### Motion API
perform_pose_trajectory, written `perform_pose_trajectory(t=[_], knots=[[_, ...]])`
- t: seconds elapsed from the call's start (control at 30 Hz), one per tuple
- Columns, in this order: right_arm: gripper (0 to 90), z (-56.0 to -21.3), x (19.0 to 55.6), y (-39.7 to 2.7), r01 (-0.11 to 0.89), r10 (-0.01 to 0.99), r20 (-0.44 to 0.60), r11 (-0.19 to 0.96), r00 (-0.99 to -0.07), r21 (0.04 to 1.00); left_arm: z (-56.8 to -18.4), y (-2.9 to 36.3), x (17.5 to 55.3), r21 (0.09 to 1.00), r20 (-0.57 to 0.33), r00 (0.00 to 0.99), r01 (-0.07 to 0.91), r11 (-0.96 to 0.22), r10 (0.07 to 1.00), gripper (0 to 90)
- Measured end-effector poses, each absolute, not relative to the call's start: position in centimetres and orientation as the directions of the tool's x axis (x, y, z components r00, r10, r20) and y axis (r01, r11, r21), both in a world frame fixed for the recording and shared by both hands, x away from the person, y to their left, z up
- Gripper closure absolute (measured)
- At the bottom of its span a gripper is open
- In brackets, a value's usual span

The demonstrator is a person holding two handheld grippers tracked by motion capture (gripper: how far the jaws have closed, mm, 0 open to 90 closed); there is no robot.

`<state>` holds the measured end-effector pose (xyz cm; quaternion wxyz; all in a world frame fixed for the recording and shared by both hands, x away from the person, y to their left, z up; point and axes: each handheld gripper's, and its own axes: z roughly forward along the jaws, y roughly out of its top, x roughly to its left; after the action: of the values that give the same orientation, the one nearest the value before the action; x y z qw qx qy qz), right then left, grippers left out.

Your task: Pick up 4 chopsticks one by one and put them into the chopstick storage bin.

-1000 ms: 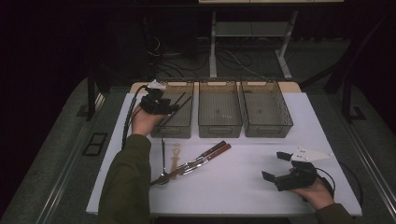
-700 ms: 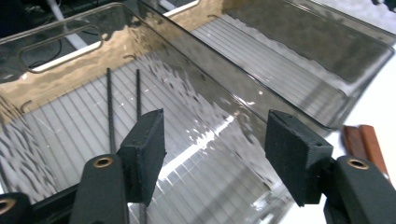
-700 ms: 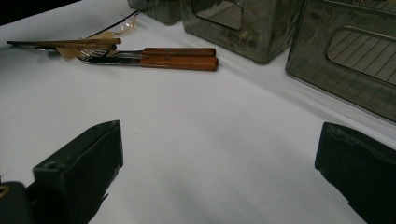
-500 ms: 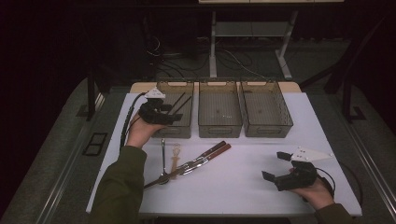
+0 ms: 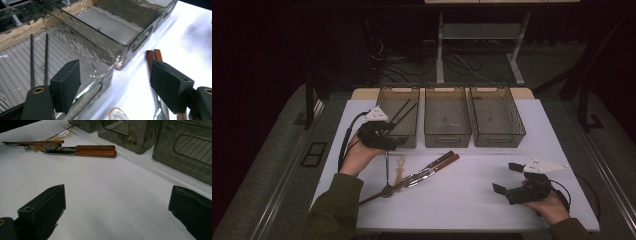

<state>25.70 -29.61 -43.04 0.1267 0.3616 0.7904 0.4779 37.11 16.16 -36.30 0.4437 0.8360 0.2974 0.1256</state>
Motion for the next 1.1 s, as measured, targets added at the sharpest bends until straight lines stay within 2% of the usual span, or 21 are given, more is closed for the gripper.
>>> perform_pose_trajectory(t=[0.77,1.1], knots=[[1.2,-43.1,25.7,-29.7,0.449,0.697,0.139,0.284,-0.704,0.847,-38.5,17.6,31.1,0.853,-0.06,0.821,0.338,-0.398,0.567,21.3],[1.2,-43.1,25.7,-29.6,0.453,0.698,0.137,0.29,-0.703,0.843,-40.2,18.5,29.2,0.836,-0.091,0.833,0.362,-0.412,0.547,26.5]])
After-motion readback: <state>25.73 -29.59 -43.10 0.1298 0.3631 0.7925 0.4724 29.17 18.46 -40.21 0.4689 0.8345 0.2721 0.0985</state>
